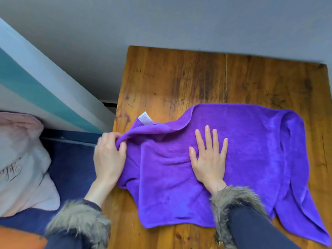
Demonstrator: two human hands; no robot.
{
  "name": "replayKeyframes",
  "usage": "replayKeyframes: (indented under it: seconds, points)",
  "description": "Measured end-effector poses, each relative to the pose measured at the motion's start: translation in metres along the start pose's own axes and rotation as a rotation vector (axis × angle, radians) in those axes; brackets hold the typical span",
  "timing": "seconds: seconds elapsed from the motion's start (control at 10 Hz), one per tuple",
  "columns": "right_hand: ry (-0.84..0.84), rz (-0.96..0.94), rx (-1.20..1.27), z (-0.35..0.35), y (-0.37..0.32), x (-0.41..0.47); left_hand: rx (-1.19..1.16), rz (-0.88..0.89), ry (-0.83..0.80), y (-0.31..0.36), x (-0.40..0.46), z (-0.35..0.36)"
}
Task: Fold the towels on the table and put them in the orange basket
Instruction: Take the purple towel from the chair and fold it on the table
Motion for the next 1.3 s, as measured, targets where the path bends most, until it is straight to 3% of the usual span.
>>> replayKeyframes:
  seconds: [0.1,0.2,0.4,0.5,0.6,0.7,0.8,0.9,1.0,1.2,1.3]
  points:
    - [0.001,0.008,0.002,0.000,-0.001,0.000,0.014,0.033,0.112,-0.004,0.024,-0.015]
    - [0.018,0.010,-0.004,0.000,-0.001,0.000,0.066,0.066,0.071,0.002,0.031,-0.011]
    - [0.049,0.008,-0.007,0.003,-0.001,0.000,0.002,0.268,-0.077,0.018,0.060,0.003]
    - [0.057,0.011,-0.016,0.003,0.000,0.001,0.091,0.392,-0.268,0.020,0.092,0.012]
    - [0.059,0.010,-0.019,0.003,-0.001,0.001,0.187,0.417,-0.349,0.017,0.110,0.018]
    - [0.056,0.009,-0.030,0.003,-0.001,0.002,0.221,0.385,-0.294,0.014,0.117,0.021]
    - [0.050,0.008,-0.034,0.005,0.000,0.002,0.197,0.206,-0.126,0.016,0.125,0.016]
    - [0.046,0.008,-0.034,0.006,0.000,0.002,0.094,0.135,0.088,0.018,0.126,0.003]
    - [0.038,0.010,-0.036,0.005,0.000,0.003,0.020,0.235,0.038,0.019,0.100,0.003]
    - [0.025,0.016,-0.023,0.004,-0.001,0.001,0.175,0.474,-0.167,0.012,0.018,0.026]
    - [0.017,0.016,-0.025,0.003,-0.001,0.001,0.227,0.479,-0.347,0.013,-0.003,0.038]
Point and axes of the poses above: each hand's wrist, its own x-axis towards the middle knuckle, its own z-axis out of the palm, y = z × x, the point moved 1 cm from there along x, towards the middle knuckle, and after that the axes turned 7 degrees about z, right-handed, at the moved point
